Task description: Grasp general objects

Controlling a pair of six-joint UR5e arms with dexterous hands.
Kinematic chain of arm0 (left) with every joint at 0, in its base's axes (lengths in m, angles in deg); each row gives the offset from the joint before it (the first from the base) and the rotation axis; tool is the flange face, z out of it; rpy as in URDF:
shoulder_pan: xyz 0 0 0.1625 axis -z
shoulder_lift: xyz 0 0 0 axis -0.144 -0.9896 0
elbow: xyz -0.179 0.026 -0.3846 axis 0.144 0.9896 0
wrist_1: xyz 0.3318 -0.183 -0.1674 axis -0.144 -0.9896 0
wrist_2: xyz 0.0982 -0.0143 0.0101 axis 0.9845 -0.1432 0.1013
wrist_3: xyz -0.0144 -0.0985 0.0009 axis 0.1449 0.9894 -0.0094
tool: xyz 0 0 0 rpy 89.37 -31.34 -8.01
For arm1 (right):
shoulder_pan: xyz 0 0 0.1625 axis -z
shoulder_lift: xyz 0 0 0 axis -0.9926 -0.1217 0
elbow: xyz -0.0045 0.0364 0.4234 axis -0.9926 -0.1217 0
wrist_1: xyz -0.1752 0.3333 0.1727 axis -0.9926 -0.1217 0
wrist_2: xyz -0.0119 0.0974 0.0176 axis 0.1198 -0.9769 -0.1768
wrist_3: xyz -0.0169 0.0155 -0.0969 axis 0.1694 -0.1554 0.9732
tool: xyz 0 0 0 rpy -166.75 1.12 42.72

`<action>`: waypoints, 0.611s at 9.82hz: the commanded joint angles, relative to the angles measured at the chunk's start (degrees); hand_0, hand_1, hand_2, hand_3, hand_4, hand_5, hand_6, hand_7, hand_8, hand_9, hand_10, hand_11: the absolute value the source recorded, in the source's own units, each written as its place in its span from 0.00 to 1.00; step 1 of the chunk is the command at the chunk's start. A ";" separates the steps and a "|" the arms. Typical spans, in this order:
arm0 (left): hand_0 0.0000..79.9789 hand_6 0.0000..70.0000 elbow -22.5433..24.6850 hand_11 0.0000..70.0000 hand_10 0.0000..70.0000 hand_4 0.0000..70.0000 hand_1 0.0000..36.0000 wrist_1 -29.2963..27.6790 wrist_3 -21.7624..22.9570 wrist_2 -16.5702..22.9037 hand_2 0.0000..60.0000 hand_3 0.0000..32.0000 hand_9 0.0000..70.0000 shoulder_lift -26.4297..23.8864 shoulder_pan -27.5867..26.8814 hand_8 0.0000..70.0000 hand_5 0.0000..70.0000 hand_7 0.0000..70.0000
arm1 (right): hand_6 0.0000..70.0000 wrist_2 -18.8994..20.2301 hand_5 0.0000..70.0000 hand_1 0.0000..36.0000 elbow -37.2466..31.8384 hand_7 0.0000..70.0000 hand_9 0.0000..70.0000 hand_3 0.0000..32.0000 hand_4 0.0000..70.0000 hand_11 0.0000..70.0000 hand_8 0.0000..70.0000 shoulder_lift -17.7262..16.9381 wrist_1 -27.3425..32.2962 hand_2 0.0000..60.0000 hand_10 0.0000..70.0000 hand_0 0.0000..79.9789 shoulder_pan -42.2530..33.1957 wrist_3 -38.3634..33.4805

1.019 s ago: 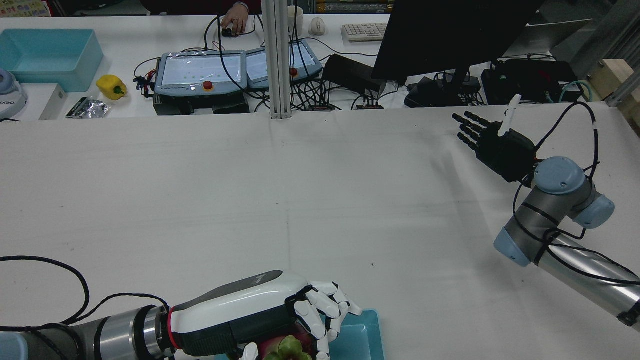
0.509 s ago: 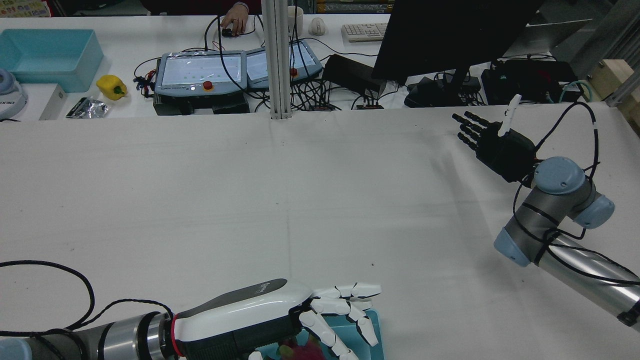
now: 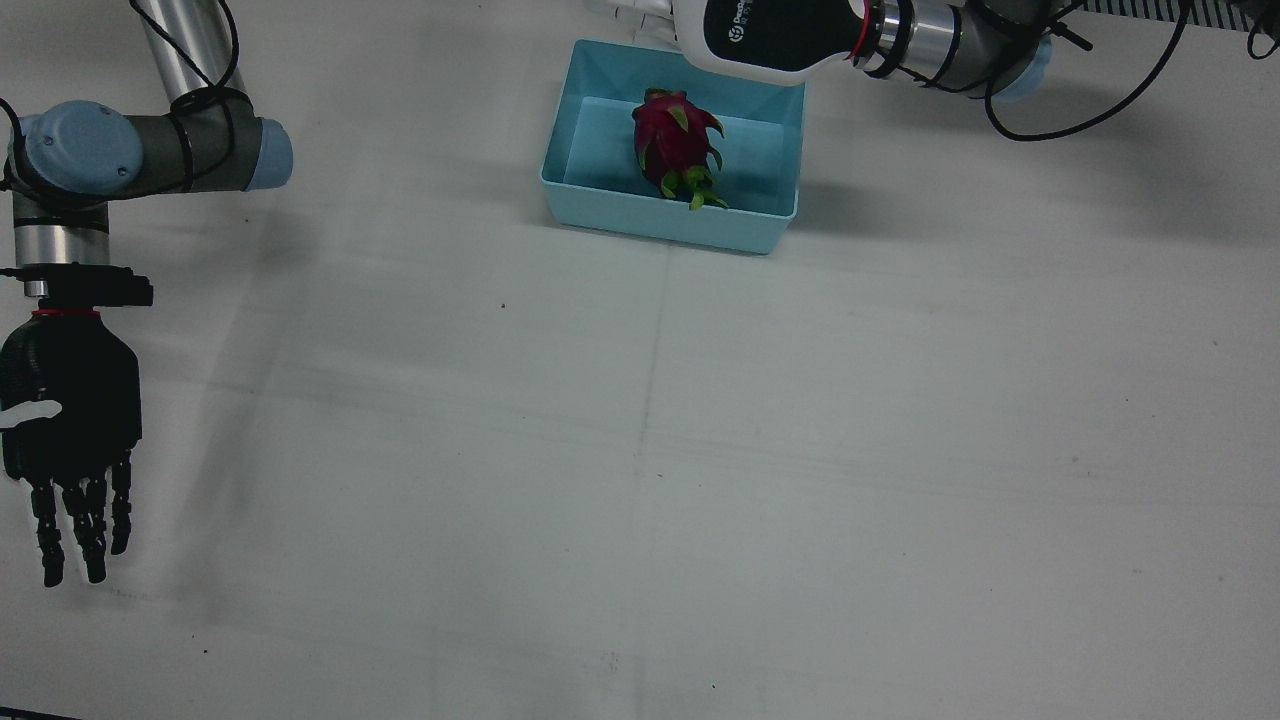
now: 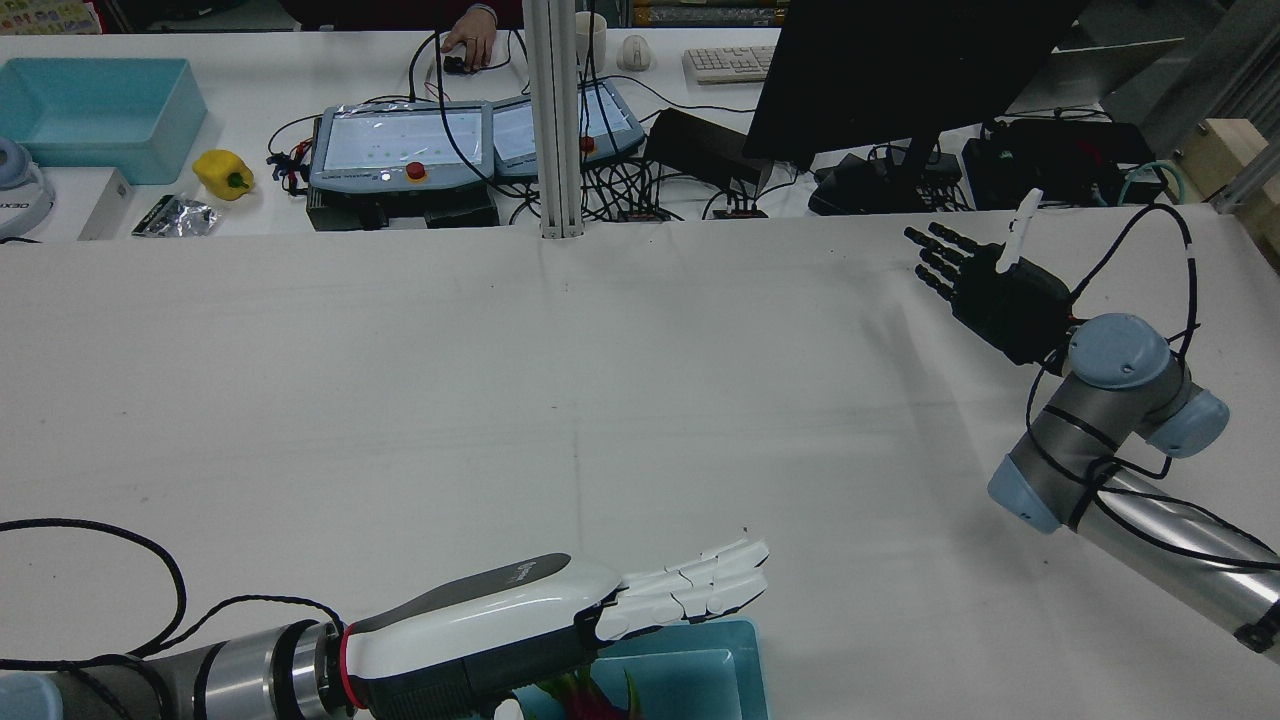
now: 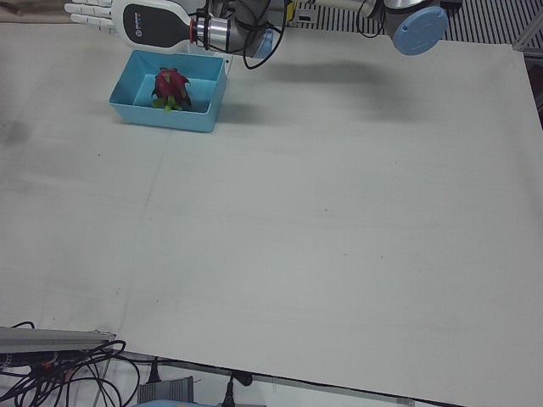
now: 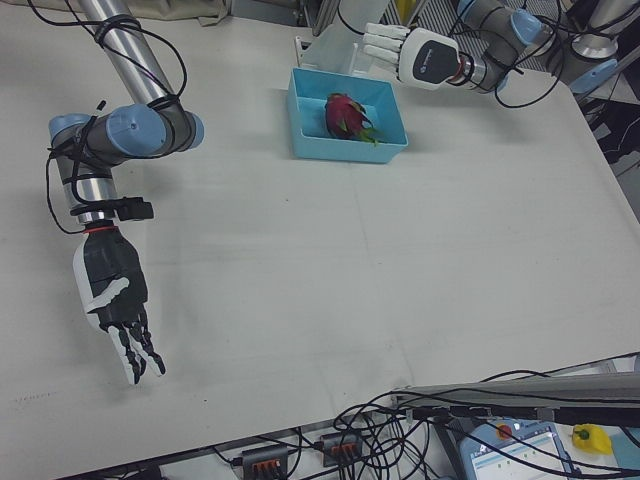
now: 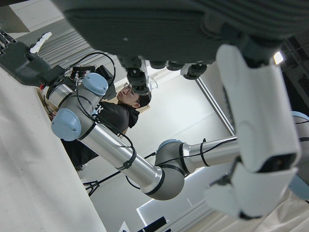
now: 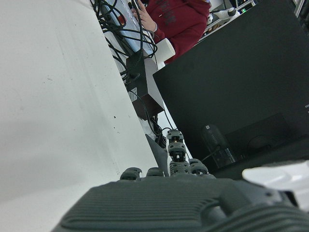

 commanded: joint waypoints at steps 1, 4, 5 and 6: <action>1.00 0.00 -0.72 0.25 0.10 0.01 1.00 -0.94 -1.08 -2.27 1.00 0.00 0.01 5.00 3.17 0.00 0.14 0.18 | 0.00 0.00 0.00 0.00 0.00 0.00 0.00 0.00 0.00 0.00 0.00 0.00 0.00 0.00 0.00 0.00 0.00 0.00; 1.00 0.00 -6.06 0.22 0.08 0.04 1.00 -4.37 -2.41 -10.97 1.00 0.00 0.01 10.92 5.56 0.00 0.00 0.14 | 0.00 0.00 0.00 0.00 0.00 0.00 0.00 0.00 0.00 0.00 0.00 0.00 0.00 0.00 0.00 0.00 0.00 0.00; 1.00 0.00 -8.70 0.18 0.06 0.02 1.00 -4.47 -2.58 -14.12 1.00 0.00 0.00 11.01 5.74 0.00 0.00 0.10 | 0.00 0.00 0.00 0.00 0.00 0.00 0.00 0.00 0.00 0.00 0.00 0.00 0.00 0.00 0.00 0.00 0.00 0.00; 1.00 0.00 -9.86 0.16 0.05 0.00 1.00 -5.25 -2.59 -17.98 1.00 0.00 0.00 12.75 5.91 0.00 0.00 0.05 | 0.00 0.00 0.00 0.00 0.00 0.00 0.00 0.00 0.00 0.00 0.00 0.00 0.00 0.00 0.00 0.00 0.00 0.00</action>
